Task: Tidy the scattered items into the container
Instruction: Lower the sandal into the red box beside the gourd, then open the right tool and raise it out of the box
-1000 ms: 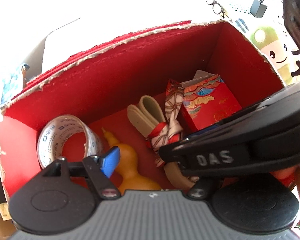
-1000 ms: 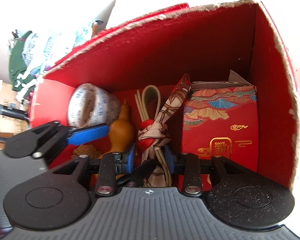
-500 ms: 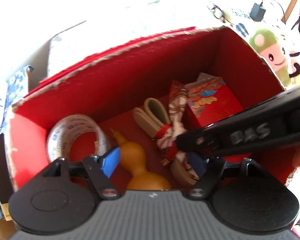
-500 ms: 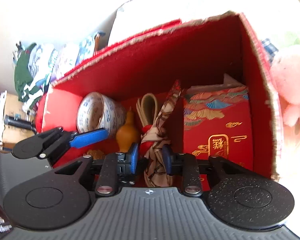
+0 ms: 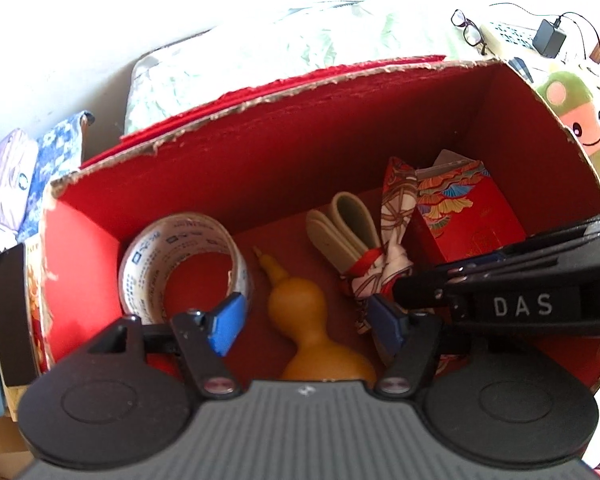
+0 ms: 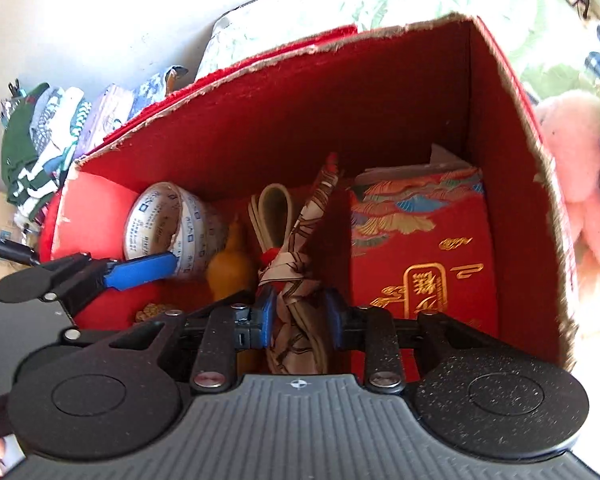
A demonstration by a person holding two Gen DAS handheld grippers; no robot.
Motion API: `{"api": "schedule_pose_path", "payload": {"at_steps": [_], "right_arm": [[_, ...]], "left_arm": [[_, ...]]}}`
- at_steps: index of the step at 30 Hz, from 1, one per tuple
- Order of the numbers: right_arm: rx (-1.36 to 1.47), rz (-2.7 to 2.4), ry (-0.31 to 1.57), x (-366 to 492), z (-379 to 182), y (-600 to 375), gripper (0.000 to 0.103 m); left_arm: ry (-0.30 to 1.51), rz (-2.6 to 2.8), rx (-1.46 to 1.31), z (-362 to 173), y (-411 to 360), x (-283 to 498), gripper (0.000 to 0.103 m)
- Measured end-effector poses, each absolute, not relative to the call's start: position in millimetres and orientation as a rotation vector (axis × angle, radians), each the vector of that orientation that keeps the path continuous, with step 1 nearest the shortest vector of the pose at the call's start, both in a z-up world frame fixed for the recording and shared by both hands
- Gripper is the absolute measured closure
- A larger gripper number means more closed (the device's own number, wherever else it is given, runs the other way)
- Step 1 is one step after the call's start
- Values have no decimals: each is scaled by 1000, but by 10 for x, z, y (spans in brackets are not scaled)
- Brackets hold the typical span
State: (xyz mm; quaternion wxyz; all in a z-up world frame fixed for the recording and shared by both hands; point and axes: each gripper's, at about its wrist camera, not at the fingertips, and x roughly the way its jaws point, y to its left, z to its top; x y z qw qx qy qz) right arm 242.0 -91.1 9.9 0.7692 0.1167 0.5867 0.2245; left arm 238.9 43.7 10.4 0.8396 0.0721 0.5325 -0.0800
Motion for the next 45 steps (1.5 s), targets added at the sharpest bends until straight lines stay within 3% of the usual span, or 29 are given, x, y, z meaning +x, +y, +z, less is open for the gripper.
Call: {"api": "schedule_pose_path", "payload": {"at_steps": [5, 9, 16, 29, 45], "right_arm": [[279, 478, 1272, 2390, 78, -930, 72], [256, 459, 1209, 2332, 185, -949, 72], [203, 412, 1144, 2256, 280, -941, 72], [205, 371, 1084, 2117, 375, -1013, 72], [118, 324, 972, 1881, 597, -972, 66]], "left_arm": [[1111, -158, 167, 114, 422, 2362, 31], [1082, -121, 171, 155, 412, 2320, 23], [1053, -86, 135, 238, 422, 2294, 20], [1013, 14, 142, 324, 420, 2173, 5], [968, 160, 129, 512, 507, 2048, 1]]}}
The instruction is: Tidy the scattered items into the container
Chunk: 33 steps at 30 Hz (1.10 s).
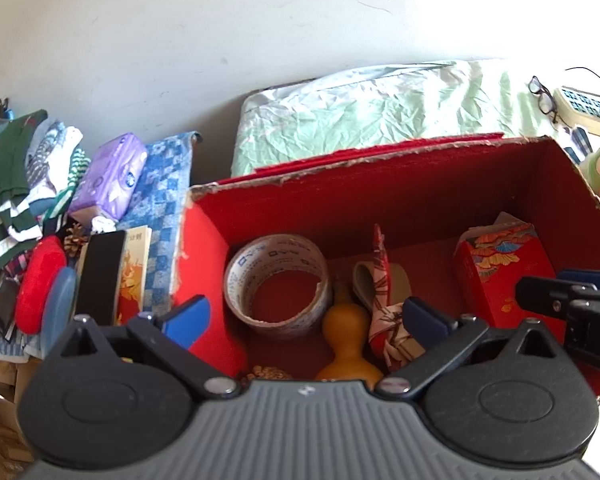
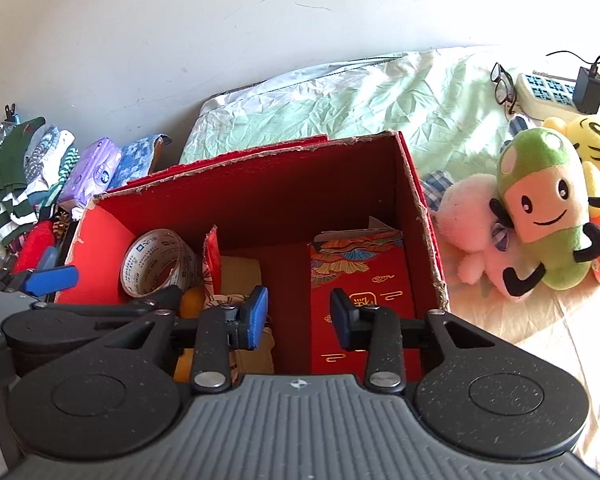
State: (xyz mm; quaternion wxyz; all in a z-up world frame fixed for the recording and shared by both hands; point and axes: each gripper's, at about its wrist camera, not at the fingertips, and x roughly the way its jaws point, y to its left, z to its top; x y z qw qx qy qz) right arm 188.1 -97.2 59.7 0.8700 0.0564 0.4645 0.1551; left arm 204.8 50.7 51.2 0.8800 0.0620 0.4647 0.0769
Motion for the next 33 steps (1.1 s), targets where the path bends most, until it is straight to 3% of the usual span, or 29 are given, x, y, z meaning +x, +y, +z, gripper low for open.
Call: {"api": "schedule_pose_path", "payload": {"at_steps": [4, 19, 24, 33], "right_arm": [[113, 317, 973, 1861, 596, -974, 64], [28, 252, 959, 1734, 625, -912, 45], [24, 230, 965, 1722, 633, -903, 27], [65, 257, 1016, 1759, 618, -939, 18]], "left_arm": [[971, 178, 110, 546, 530, 2005, 1], [965, 244, 14, 719, 631, 1801, 1], [952, 251, -21, 742, 685, 1767, 1], [968, 237, -21, 684, 687, 1774, 1]]}}
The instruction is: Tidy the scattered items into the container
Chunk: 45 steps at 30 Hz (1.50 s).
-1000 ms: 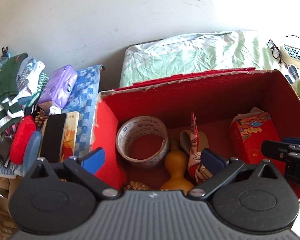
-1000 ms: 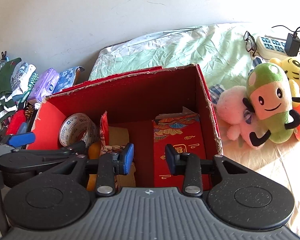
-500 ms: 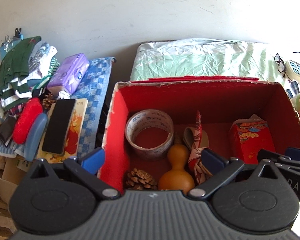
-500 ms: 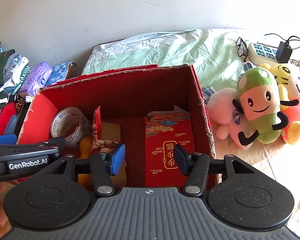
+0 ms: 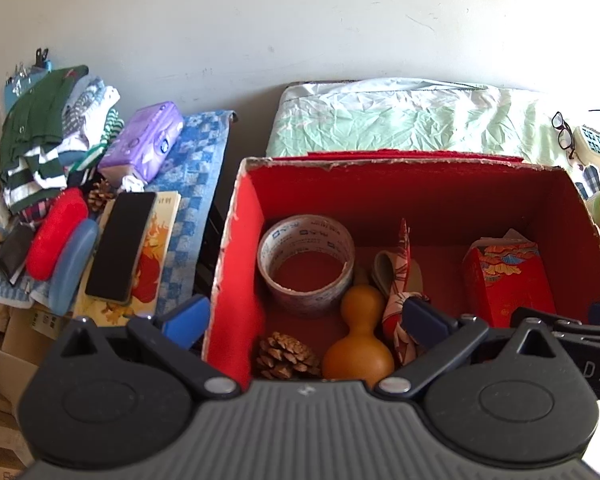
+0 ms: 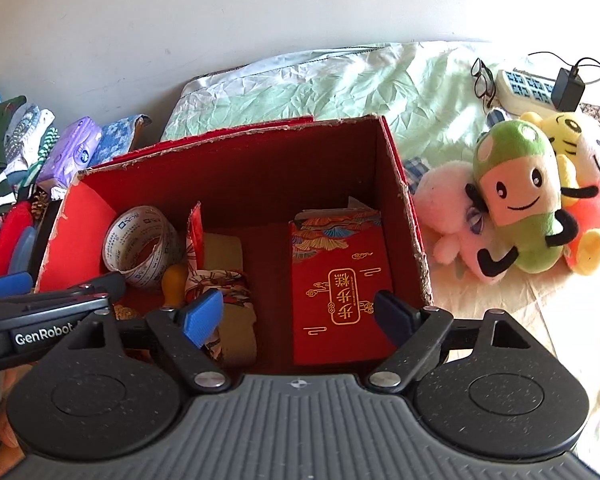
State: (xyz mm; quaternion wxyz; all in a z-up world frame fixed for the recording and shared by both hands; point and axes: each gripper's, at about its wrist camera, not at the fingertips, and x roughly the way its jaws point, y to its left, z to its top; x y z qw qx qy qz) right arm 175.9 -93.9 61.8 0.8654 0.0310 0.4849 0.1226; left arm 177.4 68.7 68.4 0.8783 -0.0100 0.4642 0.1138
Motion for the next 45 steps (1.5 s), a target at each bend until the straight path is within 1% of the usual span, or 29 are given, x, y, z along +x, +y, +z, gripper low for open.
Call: {"api": "schedule_pose_path", "payload": {"at_steps": [7, 8, 11, 16, 23, 27, 33, 39, 45], "right_arm": [[56, 262, 992, 1710, 596, -982, 20], [63, 263, 982, 1697, 607, -1001, 22], [81, 277, 925, 1624, 680, -1065, 22], [-16, 244, 890, 1567, 765, -1031, 22], [-76, 284, 866, 1322, 860, -1107, 22], [-71, 308, 890, 1141, 807, -1269, 22], [-78, 328, 922, 914, 663, -1426, 22], [-88, 332, 954, 734, 502, -1499, 22], [-123, 325, 989, 616, 405, -1414, 22]], "left_arm": [[975, 242, -19, 676, 625, 1718, 1], [976, 245, -15, 674, 613, 1700, 1], [971, 256, -5, 684, 582, 1612, 1], [974, 285, -7, 728, 537, 1435, 1], [976, 361, -38, 785, 374, 1145, 1], [981, 387, -27, 748, 191, 962, 1], [1039, 408, -40, 533, 8, 706, 1], [1059, 435, -53, 369, -41, 474, 1], [1083, 409, -52, 269, 6, 411, 1]]}}
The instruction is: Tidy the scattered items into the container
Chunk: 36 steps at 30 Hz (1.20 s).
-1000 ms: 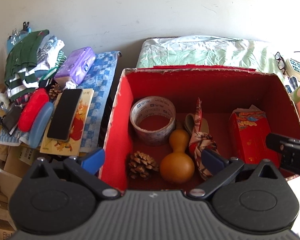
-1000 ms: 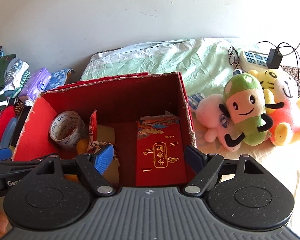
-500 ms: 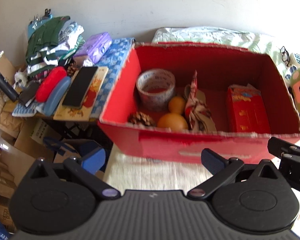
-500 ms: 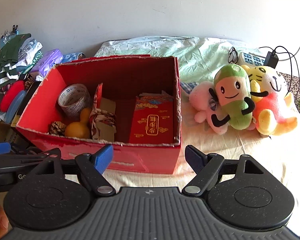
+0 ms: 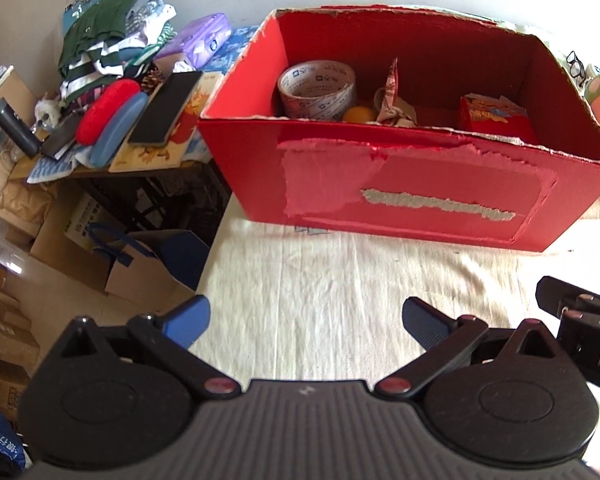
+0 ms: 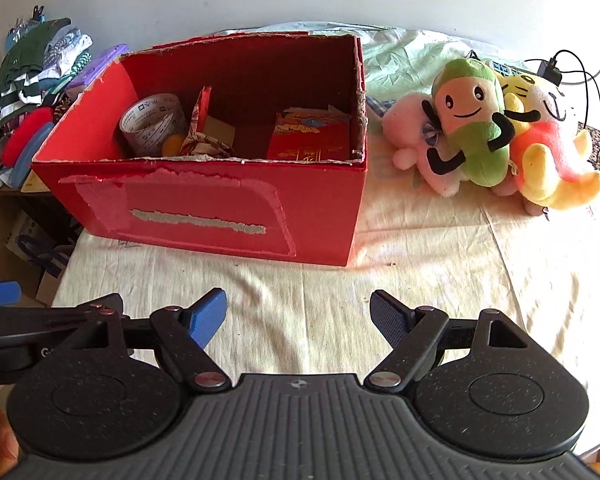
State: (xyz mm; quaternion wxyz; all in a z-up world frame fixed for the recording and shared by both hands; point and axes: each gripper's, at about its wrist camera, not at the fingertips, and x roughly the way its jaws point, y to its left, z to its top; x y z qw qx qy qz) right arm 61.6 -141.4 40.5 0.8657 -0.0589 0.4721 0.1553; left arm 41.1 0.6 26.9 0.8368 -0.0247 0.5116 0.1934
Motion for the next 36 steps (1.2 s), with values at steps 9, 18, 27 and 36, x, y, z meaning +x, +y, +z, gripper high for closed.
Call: {"api": "schedule_pose_path", "payload": {"at_steps": [9, 18, 27, 36], "right_arm": [[-78, 238, 1013, 602, 377, -1198, 22], [-28, 153, 985, 588, 492, -979, 22], [43, 99, 968, 687, 721, -967, 22], [20, 146, 919, 1038, 1020, -891, 22]], "left_arm": [[1099, 317, 10, 250, 238, 473, 1], [1080, 231, 46, 388, 485, 670, 1], [1076, 135, -2, 561, 583, 917, 1], [1033, 167, -13, 821, 614, 1226, 1]]}}
